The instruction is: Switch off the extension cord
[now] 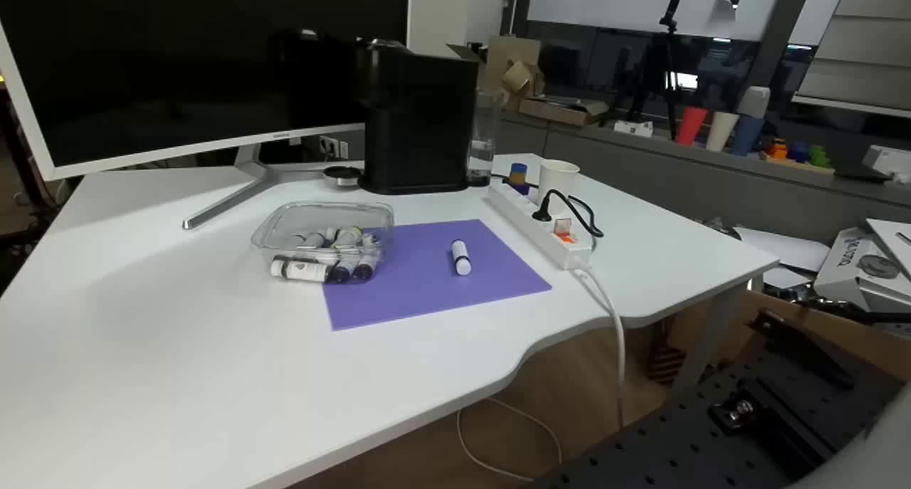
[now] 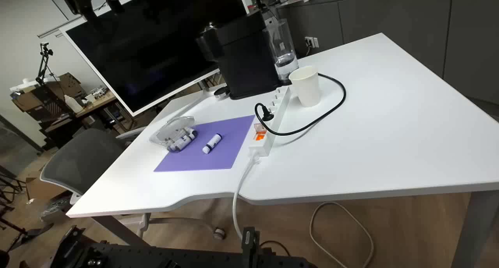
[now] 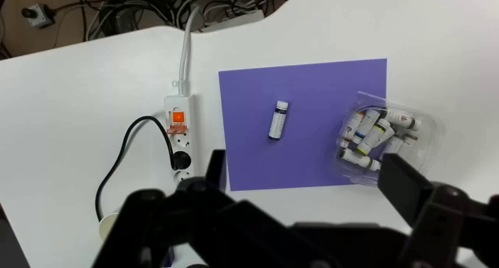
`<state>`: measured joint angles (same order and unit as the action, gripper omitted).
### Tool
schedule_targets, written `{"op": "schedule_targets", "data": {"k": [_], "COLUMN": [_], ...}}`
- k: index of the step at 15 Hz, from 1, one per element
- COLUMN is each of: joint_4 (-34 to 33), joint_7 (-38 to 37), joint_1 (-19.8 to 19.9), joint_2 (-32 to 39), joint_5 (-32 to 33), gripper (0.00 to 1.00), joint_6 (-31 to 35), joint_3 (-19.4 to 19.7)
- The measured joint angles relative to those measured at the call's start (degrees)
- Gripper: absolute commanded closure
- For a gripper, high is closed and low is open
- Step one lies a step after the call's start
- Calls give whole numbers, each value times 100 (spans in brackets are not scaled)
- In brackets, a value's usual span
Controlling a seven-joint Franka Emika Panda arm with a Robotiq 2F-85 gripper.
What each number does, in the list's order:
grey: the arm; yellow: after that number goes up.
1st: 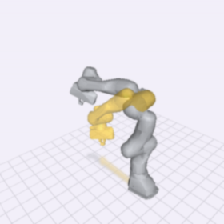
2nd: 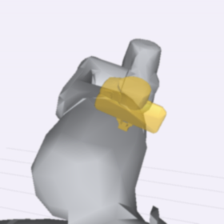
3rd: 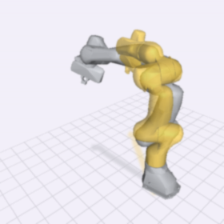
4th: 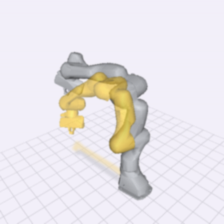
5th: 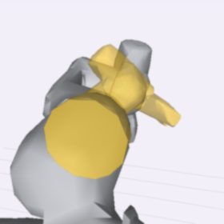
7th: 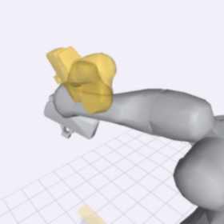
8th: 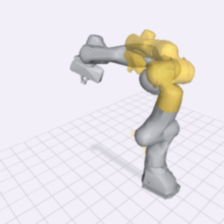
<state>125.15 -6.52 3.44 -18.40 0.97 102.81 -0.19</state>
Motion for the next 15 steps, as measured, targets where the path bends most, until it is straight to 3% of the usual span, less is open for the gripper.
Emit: {"op": "schedule_targets", "data": {"k": [11,15], "joint_4": [7,272], "joint_7": [1,-32], "joint_1": [-1,5], "joint_2": [1,3], "joint_5": [0,528], "gripper": [0,0], "joint_6": [11,912], "joint_3": [0,-52]}}
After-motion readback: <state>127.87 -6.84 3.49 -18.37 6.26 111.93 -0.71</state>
